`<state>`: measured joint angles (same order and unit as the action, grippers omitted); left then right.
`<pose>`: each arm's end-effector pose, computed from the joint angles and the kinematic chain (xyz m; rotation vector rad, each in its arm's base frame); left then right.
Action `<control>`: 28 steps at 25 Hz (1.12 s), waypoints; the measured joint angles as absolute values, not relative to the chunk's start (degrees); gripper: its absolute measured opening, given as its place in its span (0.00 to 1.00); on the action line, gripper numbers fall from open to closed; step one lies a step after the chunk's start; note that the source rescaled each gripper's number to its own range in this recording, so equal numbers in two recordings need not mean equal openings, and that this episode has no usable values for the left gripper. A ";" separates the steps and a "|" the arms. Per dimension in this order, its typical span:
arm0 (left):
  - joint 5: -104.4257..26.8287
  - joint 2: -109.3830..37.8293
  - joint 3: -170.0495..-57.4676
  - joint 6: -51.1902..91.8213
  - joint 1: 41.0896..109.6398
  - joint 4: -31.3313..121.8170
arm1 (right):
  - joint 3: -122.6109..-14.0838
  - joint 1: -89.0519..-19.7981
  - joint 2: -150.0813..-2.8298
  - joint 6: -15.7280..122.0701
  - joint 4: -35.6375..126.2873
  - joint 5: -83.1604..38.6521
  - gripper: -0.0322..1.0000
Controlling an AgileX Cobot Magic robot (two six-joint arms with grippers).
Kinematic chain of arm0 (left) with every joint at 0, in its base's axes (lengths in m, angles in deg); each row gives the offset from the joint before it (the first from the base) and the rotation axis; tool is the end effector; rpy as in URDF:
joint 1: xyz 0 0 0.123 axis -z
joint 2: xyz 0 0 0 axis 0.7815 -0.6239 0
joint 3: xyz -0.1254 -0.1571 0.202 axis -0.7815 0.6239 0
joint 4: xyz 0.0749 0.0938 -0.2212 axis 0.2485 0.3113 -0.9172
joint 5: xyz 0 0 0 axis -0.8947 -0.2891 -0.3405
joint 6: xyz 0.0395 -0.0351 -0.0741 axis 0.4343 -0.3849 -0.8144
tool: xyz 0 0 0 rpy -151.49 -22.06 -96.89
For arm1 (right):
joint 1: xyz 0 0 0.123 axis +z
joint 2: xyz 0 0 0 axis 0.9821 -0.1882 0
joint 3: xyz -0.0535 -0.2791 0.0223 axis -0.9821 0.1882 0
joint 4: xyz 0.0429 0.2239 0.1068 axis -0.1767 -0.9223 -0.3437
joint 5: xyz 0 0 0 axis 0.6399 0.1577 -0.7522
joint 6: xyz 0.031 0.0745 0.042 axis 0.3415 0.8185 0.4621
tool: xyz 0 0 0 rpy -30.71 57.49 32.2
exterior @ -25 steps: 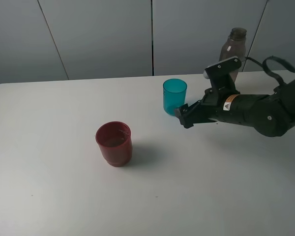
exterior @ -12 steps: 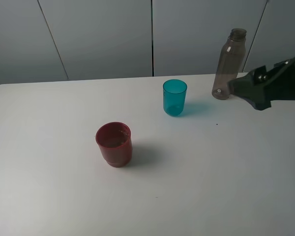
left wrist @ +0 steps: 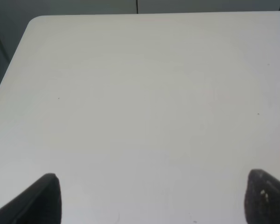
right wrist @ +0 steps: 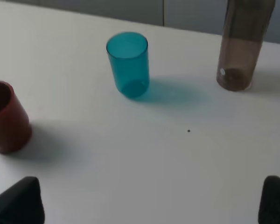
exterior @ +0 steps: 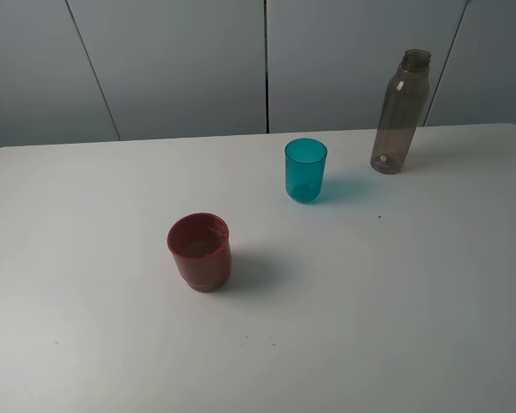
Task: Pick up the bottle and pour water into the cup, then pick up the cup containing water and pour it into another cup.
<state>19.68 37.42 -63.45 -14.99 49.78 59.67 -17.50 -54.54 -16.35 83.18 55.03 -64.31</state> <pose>-0.0075 0.0011 0.2781 -0.0527 2.0592 0.0234 0.0356 0.0139 0.2903 -0.3258 2.0819 0.2966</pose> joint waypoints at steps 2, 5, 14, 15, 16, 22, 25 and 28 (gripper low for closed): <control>19.68 37.42 -63.45 -14.99 49.78 59.67 | -17.50 -54.54 -13.22 84.19 54.76 -64.97 0.99; 19.68 37.42 -63.45 -14.99 49.78 59.67 | -18.04 -54.54 -10.76 84.82 54.14 -69.25 0.99; 19.68 37.42 -63.45 -14.99 49.78 59.67 | -18.30 -54.54 -6.96 82.45 54.87 -77.39 0.99; 19.68 37.42 -63.45 -14.99 49.78 59.67 | -18.30 -54.54 -6.32 82.45 55.69 -77.39 0.99; 19.68 37.42 -63.45 -14.99 49.78 59.67 | -17.96 -54.54 -5.33 82.45 56.61 -76.88 0.99; 19.68 37.42 -63.45 -14.99 49.78 59.67 | -17.54 -54.77 -3.37 82.23 57.67 -76.12 0.99; 19.68 37.42 -63.45 -14.88 49.78 59.67 | -17.54 -57.27 -3.37 81.94 58.01 -76.12 0.99; 19.68 37.42 -63.45 -14.75 49.78 59.67 | -17.54 -62.59 -3.33 81.70 58.01 -76.12 0.99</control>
